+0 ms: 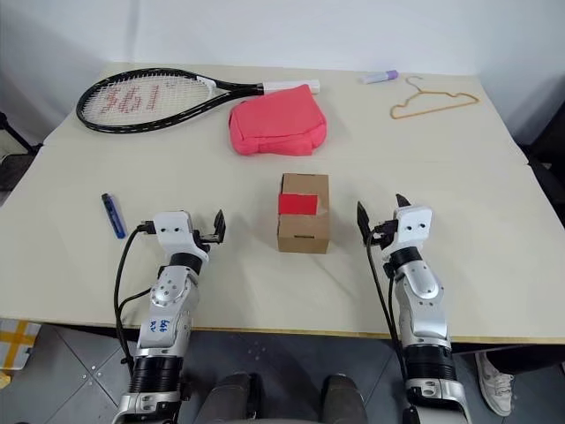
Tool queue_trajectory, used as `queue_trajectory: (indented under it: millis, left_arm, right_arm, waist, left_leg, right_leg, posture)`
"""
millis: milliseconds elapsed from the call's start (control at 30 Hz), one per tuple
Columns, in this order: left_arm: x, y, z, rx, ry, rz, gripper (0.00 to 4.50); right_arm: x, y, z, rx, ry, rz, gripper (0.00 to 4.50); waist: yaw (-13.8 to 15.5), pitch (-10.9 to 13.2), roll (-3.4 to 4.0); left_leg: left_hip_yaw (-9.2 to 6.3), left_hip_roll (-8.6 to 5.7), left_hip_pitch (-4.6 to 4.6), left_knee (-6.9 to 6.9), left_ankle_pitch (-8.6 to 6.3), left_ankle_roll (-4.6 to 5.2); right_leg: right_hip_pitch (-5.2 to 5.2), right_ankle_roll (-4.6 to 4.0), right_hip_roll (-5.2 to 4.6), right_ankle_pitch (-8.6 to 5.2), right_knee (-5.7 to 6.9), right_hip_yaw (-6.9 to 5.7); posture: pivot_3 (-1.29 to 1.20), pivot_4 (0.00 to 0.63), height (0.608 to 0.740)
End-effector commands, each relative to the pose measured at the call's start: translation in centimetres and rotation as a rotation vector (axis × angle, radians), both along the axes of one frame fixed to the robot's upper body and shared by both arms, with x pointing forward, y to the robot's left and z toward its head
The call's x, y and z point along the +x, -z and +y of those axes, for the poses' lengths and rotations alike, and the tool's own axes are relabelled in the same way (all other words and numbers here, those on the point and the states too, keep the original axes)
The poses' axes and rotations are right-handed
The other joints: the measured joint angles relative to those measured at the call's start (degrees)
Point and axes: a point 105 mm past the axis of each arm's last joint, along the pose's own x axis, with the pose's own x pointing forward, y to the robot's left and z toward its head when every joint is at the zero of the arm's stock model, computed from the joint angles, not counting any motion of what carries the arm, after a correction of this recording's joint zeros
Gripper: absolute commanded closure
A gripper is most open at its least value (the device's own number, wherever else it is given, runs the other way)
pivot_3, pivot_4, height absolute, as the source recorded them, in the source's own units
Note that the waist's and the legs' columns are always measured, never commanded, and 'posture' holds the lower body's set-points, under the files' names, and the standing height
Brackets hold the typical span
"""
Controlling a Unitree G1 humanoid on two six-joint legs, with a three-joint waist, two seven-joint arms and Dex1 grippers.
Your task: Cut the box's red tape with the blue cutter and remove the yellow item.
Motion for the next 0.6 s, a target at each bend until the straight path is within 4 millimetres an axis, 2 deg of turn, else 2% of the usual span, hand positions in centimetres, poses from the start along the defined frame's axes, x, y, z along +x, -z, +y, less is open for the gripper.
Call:
queue_trajectory:
  millis: [33,133,167,200,300,400,467,500,600]
  left_arm:
    - [-0.1,-1.0,0.1,-0.004,0.004,-0.048,0.01]
    - [-0.5,-1.4,0.4,-0.031,0.068,-0.056,0.01]
    - [-0.5,-1.4,0.8,-0.013,0.084,-0.050,0.00]
    - [-0.3,-1.4,1.1,-0.004,0.115,-0.042,0.00]
    - [0.4,-0.5,0.5,0.022,0.266,0.042,0.65]
    - [1.0,0.2,-2.1,0.113,0.452,0.108,1.52]
    - [1.4,0.4,-3.5,0.149,0.510,0.125,1.93]
    - [1.5,0.4,-4.1,0.147,0.531,0.128,2.35]
    - [1.7,0.3,-6.3,0.157,0.623,0.136,3.14]
  right_arm:
    - [-0.4,-1.1,0.3,-0.009,-0.034,-0.035,0.00]
    - [-0.8,-1.0,2.2,-0.096,-0.167,0.013,0.00]
    - [-0.9,-1.1,2.8,-0.136,-0.211,0.027,0.18]
    - [-1.0,-1.4,3.5,-0.168,-0.260,0.041,0.18]
    - [-0.9,-1.7,4.5,-0.227,-0.332,0.081,0.56]
    - [0.1,-1.3,5.3,-0.291,-0.354,0.122,1.45]
    - [1.0,-0.9,5.5,-0.332,-0.350,0.144,1.91]
    - [1.3,-0.8,5.5,-0.354,-0.348,0.151,2.31]
    - [2.3,-1.0,5.5,-0.393,-0.330,0.146,3.18]
  waist:
    - [0.0,0.0,0.00]
    - [0.0,0.0,0.00]
    - [-0.1,0.0,0.00]
    - [-0.1,0.0,0.00]
    - [0.0,0.0,0.01]
    - [0.0,0.0,0.01]
    - [0.3,0.0,0.01]
    - [0.5,0.0,0.01]
    - [0.9,0.0,0.01]
  left_leg:
    - [0.00,0.00,0.00,0.00,0.00,0.00]
    - [0.00,0.00,0.00,-0.01,0.00,0.00]
    - [0.00,0.00,0.00,-0.02,0.00,0.00]
    - [0.00,0.00,-0.01,-0.02,0.00,0.00]
    - [0.00,0.01,-0.02,-0.02,0.00,0.00]
    - [0.02,0.00,-0.03,0.04,0.00,0.00]
    - [0.03,-0.02,-0.05,0.08,0.01,0.01]
    - [0.02,-0.03,-0.07,0.09,0.01,0.02]
    - [0.01,-0.03,-0.13,0.09,0.01,0.02]
  right_leg:
    - [0.00,0.00,0.00,0.00,0.00,0.00]
    - [-0.01,0.00,0.00,0.00,0.00,0.00]
    - [-0.01,0.00,0.00,0.00,0.01,0.00]
    - [-0.04,0.00,0.00,0.00,0.02,0.00]
    - [-0.09,0.00,0.02,0.00,0.05,0.00]
    - [-0.08,0.00,0.01,0.00,0.05,0.00]
    - [-0.07,0.00,0.01,0.00,0.05,0.00]
    - [-0.07,0.00,0.00,0.00,0.03,-0.01]
    - [-0.10,0.02,0.00,0.01,0.01,-0.02]
  posture:
    - [0.00,0.150,0.740]
    - [0.00,0.150,0.740]
    - [0.00,0.150,0.740]
    - [0.00,0.150,0.740]
    - [0.00,0.150,0.740]
    - [0.00,0.150,0.740]
    - [0.00,0.150,0.740]
    - [0.00,0.150,0.740]
    - [0.00,0.150,0.740]
